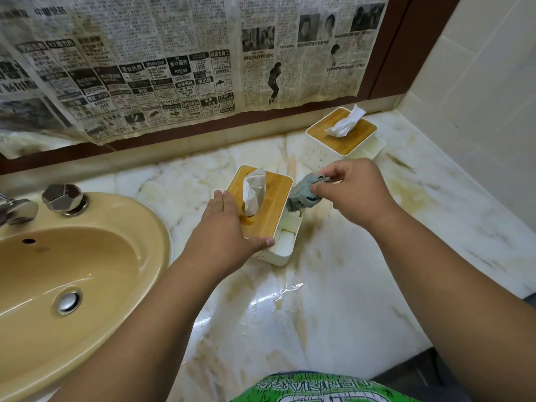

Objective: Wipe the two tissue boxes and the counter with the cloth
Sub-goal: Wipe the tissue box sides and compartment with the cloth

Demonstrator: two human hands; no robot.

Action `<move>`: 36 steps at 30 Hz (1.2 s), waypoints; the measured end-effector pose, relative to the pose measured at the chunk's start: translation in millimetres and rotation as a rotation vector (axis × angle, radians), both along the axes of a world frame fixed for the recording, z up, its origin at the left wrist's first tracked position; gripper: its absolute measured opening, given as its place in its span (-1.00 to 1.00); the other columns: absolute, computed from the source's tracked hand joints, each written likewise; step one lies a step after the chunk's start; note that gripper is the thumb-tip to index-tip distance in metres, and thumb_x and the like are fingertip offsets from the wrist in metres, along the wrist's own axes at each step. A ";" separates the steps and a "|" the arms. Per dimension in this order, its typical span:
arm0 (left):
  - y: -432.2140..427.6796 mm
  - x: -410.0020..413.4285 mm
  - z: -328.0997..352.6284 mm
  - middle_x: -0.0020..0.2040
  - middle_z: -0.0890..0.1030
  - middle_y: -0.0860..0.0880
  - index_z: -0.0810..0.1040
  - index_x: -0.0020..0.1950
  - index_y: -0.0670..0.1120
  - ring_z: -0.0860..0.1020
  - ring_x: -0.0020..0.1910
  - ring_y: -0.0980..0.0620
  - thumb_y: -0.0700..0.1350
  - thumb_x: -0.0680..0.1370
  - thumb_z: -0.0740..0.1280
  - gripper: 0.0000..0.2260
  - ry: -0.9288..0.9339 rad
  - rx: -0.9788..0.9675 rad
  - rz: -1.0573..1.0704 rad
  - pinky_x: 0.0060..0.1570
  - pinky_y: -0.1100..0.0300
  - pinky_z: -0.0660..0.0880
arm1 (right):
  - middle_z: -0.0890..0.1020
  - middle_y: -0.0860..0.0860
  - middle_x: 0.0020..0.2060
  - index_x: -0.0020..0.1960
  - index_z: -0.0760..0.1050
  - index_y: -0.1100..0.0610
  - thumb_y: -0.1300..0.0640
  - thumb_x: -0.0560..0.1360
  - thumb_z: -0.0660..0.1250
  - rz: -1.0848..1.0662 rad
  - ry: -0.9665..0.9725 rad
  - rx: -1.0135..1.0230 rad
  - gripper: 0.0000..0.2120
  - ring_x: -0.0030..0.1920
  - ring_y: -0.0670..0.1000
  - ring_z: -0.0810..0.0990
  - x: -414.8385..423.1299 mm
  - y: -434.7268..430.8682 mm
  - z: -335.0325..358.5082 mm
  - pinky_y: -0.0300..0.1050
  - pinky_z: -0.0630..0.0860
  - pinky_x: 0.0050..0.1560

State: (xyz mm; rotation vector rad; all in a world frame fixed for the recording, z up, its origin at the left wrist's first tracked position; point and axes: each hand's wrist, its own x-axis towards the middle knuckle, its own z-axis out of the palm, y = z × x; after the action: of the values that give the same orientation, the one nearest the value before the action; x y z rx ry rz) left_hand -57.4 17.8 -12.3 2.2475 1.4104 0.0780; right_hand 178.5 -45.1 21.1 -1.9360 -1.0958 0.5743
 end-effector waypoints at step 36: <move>6.4 13.1 14.5 0.46 0.38 -0.09 0.19 0.49 -0.15 0.41 0.38 -0.11 0.34 0.20 0.57 0.07 0.093 -0.049 0.081 0.19 0.00 0.45 | 0.45 -0.07 0.40 0.45 0.44 0.08 0.22 0.51 0.26 0.344 -0.536 -0.092 -0.50 0.04 0.08 0.63 -26.2 -30.0 -59.4 -0.09 0.53 -0.09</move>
State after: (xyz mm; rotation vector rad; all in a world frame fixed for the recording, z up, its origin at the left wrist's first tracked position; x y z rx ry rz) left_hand -44.3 24.3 2.2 2.1793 1.5349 -0.0344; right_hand 152.3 -75.1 -38.3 -2.0516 -1.7890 0.2869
